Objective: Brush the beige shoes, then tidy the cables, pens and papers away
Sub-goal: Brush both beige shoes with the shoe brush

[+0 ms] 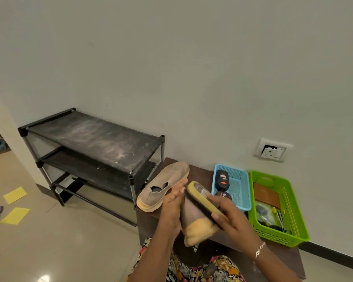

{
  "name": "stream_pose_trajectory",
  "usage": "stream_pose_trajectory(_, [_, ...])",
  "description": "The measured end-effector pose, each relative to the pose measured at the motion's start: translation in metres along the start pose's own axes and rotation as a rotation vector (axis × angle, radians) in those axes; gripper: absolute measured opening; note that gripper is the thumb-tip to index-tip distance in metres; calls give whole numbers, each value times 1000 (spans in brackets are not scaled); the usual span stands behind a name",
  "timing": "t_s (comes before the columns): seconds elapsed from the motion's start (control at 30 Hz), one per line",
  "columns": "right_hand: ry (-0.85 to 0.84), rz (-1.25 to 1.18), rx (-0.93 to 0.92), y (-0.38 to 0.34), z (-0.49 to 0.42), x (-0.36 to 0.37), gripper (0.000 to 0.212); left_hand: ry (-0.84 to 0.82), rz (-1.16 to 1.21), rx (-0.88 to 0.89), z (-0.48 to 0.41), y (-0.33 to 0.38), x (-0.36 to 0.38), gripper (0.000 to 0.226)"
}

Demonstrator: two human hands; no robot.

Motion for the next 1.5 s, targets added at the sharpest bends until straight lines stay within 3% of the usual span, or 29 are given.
stream_pose_trajectory(0.1, [-2, -92, 119, 20, -6, -2, 42, 16, -55, 20, 2, -2, -1, 24])
stream_pose_trajectory(0.33, [-65, -63, 34, -1, 11, 7, 46, 42, 74, 1, -2, 0, -5, 30])
stream_pose_trajectory(0.5, [-107, -228, 262, 41, 3, 1, 34, 109, -23, 36, 0, -2, -3, 27])
stream_pose_trajectory(0.57, [-74, -199, 210, 28, 8, 3, 32, 128, -10, 28, 0, -4, -2, 30])
stream_pose_trajectory(0.67, [-38, -118, 102, -4, 19, 10, 47, 127, 50, -1, -1, -6, 0, 28])
stream_pose_trajectory(0.77, [-20, 35, 17, -7, 20, 11, 39, 106, 70, -17, -2, -6, 4, 25])
stream_pose_trajectory(0.87, [-13, -102, 237, 27, 4, 3, 27, 127, -33, 21, 0, -5, 4, 22])
stream_pose_trajectory(0.97, [-24, -171, 404, 42, 3, 8, 33, 135, -84, 21, 3, -9, 7, 22])
stream_pose_trajectory(1.1, [75, -15, 204, -6, 23, 13, 41, 152, -12, -4, 1, -11, 7, 20])
stream_pose_trajectory(1.2, [87, 37, 145, 2, 25, 9, 40, 118, -12, 4, 2, -3, 8, 20])
stream_pose_trajectory(1.27, [19, -83, 313, 28, 15, 5, 27, 101, -55, 17, 3, -3, 6, 23])
stream_pose_trajectory(1.33, [-23, -202, 431, 37, 15, 8, 34, 102, -82, 17, 5, -7, 5, 24])
stream_pose_trajectory(1.4, [-10, -240, 369, 17, 18, 11, 35, 98, -68, 22, 5, -8, 5, 22])
stream_pose_trajectory(1.5, [63, -78, 175, -14, 30, 21, 33, 122, -54, 17, 3, -9, 2, 22])
Point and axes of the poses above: each hand's wrist, its own z-axis away from the middle knuckle, its own x-axis out of the palm, y = z × x, the point moved 4 cm from there along -z, towards the middle knuckle, and after that the axes turned 9 degrees about x, right-handed, at the moved point
